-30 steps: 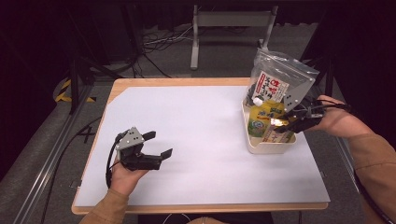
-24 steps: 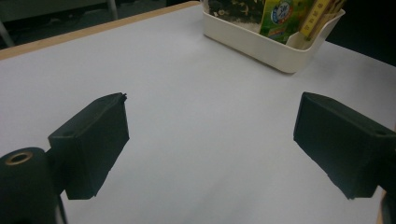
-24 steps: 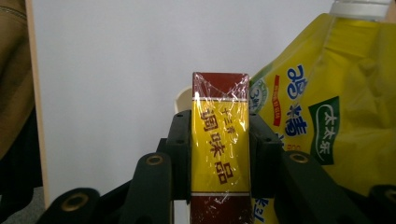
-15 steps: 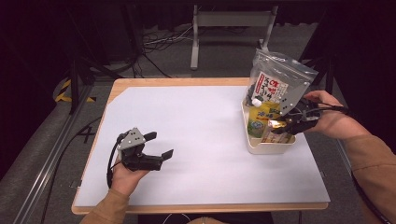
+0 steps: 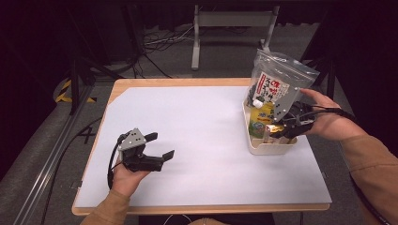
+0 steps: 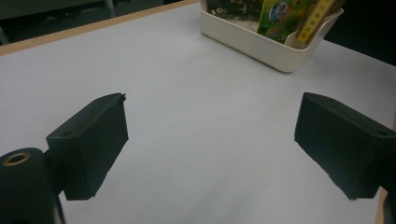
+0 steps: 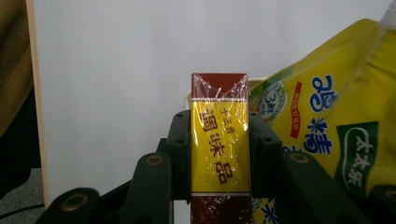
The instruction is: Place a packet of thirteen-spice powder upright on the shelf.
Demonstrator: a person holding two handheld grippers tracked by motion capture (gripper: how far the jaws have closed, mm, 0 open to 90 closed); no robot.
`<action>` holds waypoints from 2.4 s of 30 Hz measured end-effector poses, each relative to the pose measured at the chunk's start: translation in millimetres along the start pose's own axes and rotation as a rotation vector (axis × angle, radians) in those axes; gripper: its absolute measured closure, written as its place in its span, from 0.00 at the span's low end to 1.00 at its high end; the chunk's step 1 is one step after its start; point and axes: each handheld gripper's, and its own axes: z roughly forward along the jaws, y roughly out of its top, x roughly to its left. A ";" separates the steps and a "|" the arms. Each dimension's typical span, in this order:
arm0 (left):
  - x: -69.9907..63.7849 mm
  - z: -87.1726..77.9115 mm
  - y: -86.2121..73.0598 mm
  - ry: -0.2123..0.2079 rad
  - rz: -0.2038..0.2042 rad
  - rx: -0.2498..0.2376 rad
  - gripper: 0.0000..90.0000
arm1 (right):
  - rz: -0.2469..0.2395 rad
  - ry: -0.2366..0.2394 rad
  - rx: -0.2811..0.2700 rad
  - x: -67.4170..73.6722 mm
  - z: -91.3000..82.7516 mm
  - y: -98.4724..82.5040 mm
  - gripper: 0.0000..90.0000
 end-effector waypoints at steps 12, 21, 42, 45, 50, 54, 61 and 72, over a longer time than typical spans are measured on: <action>0.1 1.0 -0.5 -0.004 -0.005 0.006 0.11 | 0.008 0.002 0.048 1.4 17.0 0.0 0.73; 0.6 1.4 -0.8 -0.012 -0.011 0.007 0.11 | 0.020 0.011 0.067 0.5 24.3 -1.5 0.73; 1.5 1.6 -0.9 -0.013 -0.013 0.016 0.11 | 0.022 0.017 0.121 0.4 33.7 -4.2 0.70; 1.7 1.8 -0.9 -0.009 -0.008 0.018 0.11 | 0.030 0.017 0.111 0.0 33.1 -4.2 0.68; 1.6 1.6 -0.7 -0.011 -0.009 0.018 0.11 | 0.039 0.016 0.107 1.2 31.2 -3.7 0.65; 1.6 1.1 -0.8 -0.011 -0.015 0.016 0.11 | 0.043 0.005 0.062 2.9 26.6 -2.9 0.63; 1.3 -4.4 -3.4 -0.003 -0.016 0.015 0.10 | 0.028 -0.047 -0.058 11.7 18.1 1.7 0.61; 1.1 -19.7 -11.2 0.001 -0.038 0.001 0.10 | 0.020 -0.059 -0.242 33.4 16.3 31.1 0.54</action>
